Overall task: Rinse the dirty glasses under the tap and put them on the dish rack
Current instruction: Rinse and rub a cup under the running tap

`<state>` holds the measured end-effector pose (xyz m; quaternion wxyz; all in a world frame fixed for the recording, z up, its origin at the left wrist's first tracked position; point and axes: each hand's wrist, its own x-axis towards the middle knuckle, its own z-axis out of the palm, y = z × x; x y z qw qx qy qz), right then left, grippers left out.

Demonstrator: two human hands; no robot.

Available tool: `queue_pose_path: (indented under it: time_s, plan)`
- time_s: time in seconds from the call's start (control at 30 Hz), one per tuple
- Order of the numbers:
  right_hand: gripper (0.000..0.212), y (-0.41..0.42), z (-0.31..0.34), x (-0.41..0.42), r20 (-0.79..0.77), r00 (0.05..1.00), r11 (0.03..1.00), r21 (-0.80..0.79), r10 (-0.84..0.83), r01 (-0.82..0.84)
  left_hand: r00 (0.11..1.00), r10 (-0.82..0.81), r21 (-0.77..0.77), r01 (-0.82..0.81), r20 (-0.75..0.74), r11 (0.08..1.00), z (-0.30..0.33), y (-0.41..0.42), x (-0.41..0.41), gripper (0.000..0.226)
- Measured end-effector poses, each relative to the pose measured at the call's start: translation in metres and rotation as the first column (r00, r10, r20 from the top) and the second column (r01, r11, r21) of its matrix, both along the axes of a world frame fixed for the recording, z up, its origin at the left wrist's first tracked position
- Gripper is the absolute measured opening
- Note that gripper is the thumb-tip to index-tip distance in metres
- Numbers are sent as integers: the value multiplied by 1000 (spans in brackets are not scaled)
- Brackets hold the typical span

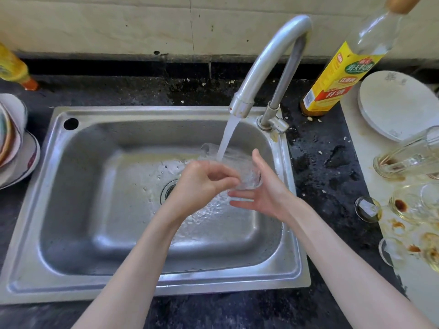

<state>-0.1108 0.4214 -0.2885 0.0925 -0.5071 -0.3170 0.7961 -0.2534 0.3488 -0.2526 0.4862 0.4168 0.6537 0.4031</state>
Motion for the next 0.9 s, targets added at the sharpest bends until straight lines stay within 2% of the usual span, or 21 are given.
queue_pose_path:
  time_s: [0.07,0.1,0.2,0.27,0.33,0.37,0.43,0.47,0.5,0.57,0.63,0.67,0.73,0.8,0.9]
  plan:
    - [82,-4,-2,2,24,991,976,176,129,-131,970,109,-39,-103,217,994,5,1,-4,5]
    - [87,-5,-4,3,-12,988,959,243,153,-145,937,139,-72,-122,321,990,5,2,-7,5]
    - [75,-11,-12,5,-222,975,968,249,25,32,807,171,-149,-103,565,983,0,6,-10,12]
    - [63,-13,-9,3,-252,967,971,220,-38,96,821,141,-168,-56,553,984,-6,9,-7,21]
    - [47,-11,-4,2,-177,984,977,199,-38,73,881,-25,-156,112,472,981,-10,11,-2,23]
    - [47,-8,-1,2,-131,991,984,175,-18,41,886,-177,-127,253,429,959,-9,11,0,31]
    - [48,-3,2,1,-29,1000,994,113,9,-6,840,-424,-127,487,340,864,-5,9,2,57]
    - [48,-1,2,0,12,1000,998,67,8,-9,837,-472,-162,525,277,835,-2,8,2,59]
    - [52,0,2,-1,44,999,1000,15,-3,2,854,-482,-187,516,196,836,-1,7,1,51]
    - [66,0,1,-4,59,998,995,-95,-20,26,921,-390,-157,383,-15,910,-4,3,2,26]
    - [66,-2,-1,-6,20,998,988,-144,-57,59,972,-204,-76,197,-113,977,-13,-1,3,24]
    - [62,-2,-3,-5,-5,997,986,-152,-72,70,988,-113,-52,108,-109,993,-17,-2,3,24]
    - [52,-4,-3,-3,-62,995,987,-145,-82,72,999,28,-56,-30,-27,998,-19,-2,2,19]
    - [43,-7,-2,-2,-153,985,991,-115,-81,64,980,141,-122,-125,137,985,-14,-1,1,22]
    - [28,-14,-2,-2,-313,939,990,-71,-140,124,841,350,-300,-238,412,924,-8,3,-5,23]
